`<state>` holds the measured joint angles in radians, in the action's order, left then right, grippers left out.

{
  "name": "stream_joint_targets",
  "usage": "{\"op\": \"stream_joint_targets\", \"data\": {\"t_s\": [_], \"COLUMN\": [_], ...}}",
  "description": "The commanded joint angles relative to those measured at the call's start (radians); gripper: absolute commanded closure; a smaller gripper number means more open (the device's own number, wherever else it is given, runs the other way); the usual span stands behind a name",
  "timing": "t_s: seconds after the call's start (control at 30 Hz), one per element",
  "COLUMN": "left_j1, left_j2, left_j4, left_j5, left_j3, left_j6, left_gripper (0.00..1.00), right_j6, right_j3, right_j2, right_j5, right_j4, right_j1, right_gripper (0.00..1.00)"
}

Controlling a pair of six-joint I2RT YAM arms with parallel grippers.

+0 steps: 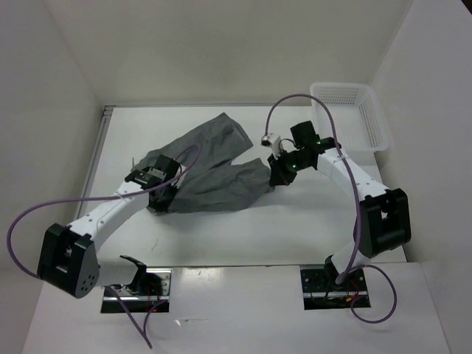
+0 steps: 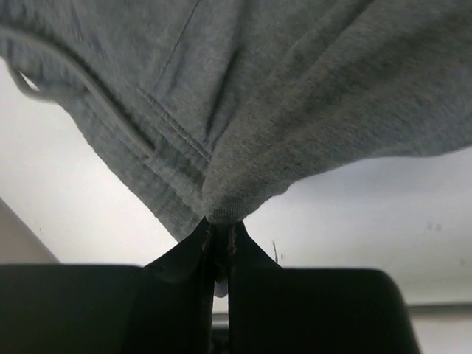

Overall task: Fold and stack the shorts
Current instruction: Flatten the shorts out

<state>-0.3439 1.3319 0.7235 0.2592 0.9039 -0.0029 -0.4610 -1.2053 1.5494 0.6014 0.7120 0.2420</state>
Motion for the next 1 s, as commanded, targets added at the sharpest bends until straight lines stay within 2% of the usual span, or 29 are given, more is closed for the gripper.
{"op": "stream_joint_targets", "data": {"t_s": [0.0, 0.27, 0.37, 0.43, 0.47, 0.5, 0.6, 0.63, 0.8, 0.87, 0.9, 0.93, 0.97], "left_j1": [-0.041, -0.164, -0.220, -0.257, -0.274, -0.302, -0.313, -0.313, -0.299, -0.282, -0.271, -0.271, -0.255], "left_j2": [-0.118, -0.218, -0.285, -0.313, -0.322, -0.323, -0.294, -0.283, -0.270, -0.270, -0.283, -0.292, -0.292], "left_j4": [0.097, 0.106, 0.132, 0.190, 0.212, 0.258, 0.307, 0.320, 0.310, 0.310, 0.301, 0.278, 0.246], "left_j5": [0.044, 0.118, 0.147, 0.129, 0.118, 0.092, 0.063, 0.052, -0.061, -0.148, -0.164, -0.164, -0.112], "left_j3": [-0.026, -0.152, -0.184, -0.194, -0.185, -0.168, -0.131, -0.099, 0.070, 0.128, 0.176, 0.185, 0.185], "left_j6": [0.003, 0.003, 0.003, 0.003, 0.003, 0.003, 0.003, 0.003, 0.003, 0.003, 0.003, 0.003, 0.003], "left_gripper": [0.96, 0.93, 0.93, 0.90, 0.89, 0.80, 0.68, 0.57, 0.38, 0.38, 0.31, 0.28, 0.24], "right_j6": [-0.175, -0.338, -0.376, -0.377, -0.386, -0.386, -0.372, -0.358, -0.210, -0.135, -0.107, -0.070, -0.021], "right_j3": [0.013, 0.130, 0.151, 0.161, 0.161, 0.161, 0.130, 0.115, -0.052, -0.118, -0.132, -0.141, -0.142], "right_j2": [-0.063, -0.100, -0.109, -0.100, -0.088, -0.078, -0.078, -0.090, -0.110, -0.120, -0.120, -0.132, -0.132], "right_j5": [0.054, -0.120, -0.207, -0.294, -0.319, -0.340, -0.365, -0.356, -0.183, -0.091, -0.062, -0.042, -0.028], "right_j4": [0.170, 0.314, 0.325, 0.336, 0.336, 0.314, 0.256, 0.236, 0.083, 0.006, -0.023, -0.108, -0.167], "right_j1": [0.068, 0.262, 0.263, 0.263, 0.263, 0.263, 0.243, 0.209, 0.132, 0.132, 0.132, 0.132, 0.132], "right_gripper": [1.00, 0.91, 0.88, 0.71, 0.56, 0.31, 0.09, 0.01, 0.01, 0.01, 0.01, 0.01, 0.01]}}
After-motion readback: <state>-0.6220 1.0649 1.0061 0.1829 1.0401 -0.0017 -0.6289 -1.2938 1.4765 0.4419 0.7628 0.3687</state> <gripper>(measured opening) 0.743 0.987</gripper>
